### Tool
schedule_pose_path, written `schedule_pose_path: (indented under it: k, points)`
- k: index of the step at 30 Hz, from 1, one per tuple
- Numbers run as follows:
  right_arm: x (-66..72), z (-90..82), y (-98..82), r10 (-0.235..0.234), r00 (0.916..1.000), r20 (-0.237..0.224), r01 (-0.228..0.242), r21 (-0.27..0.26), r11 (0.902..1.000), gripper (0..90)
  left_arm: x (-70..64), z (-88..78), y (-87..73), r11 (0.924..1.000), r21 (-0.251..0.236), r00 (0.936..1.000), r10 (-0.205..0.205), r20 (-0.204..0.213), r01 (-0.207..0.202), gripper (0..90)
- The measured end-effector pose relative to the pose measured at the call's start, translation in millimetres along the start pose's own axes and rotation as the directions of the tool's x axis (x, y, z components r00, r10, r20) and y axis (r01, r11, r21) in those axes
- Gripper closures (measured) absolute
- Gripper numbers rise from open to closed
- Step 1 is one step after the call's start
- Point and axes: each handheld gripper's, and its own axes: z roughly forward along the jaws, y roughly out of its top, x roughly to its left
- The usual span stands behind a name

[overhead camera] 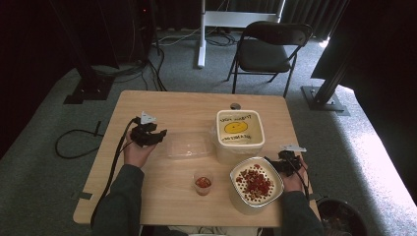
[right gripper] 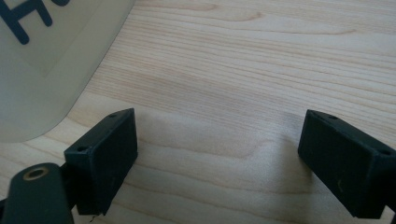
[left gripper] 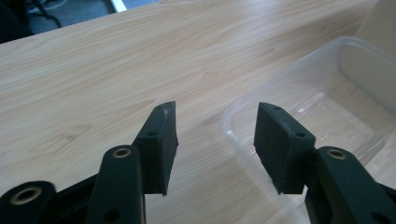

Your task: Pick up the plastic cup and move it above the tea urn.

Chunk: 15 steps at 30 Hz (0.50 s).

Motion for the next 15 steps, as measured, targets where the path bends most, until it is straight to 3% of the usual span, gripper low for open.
schedule_pose_path:
  k: [3,15]
  points:
    - [0.0,0.0,0.0,0.0,1.0,0.0,0.0,0.0,1.0,11.2,-3.8,9.9,5.1,0.9997,0.018,0.9998,0.018,0.01,-0.018,52.2]
    - [0.0,0.0,0.0,0.0,1.0,0.0,0.0,0.0,1.0,11.2,-5.6,40.8,-2.9,0.9928,0.12,0.9979,-0.006,0.064,-0.002,63.8]
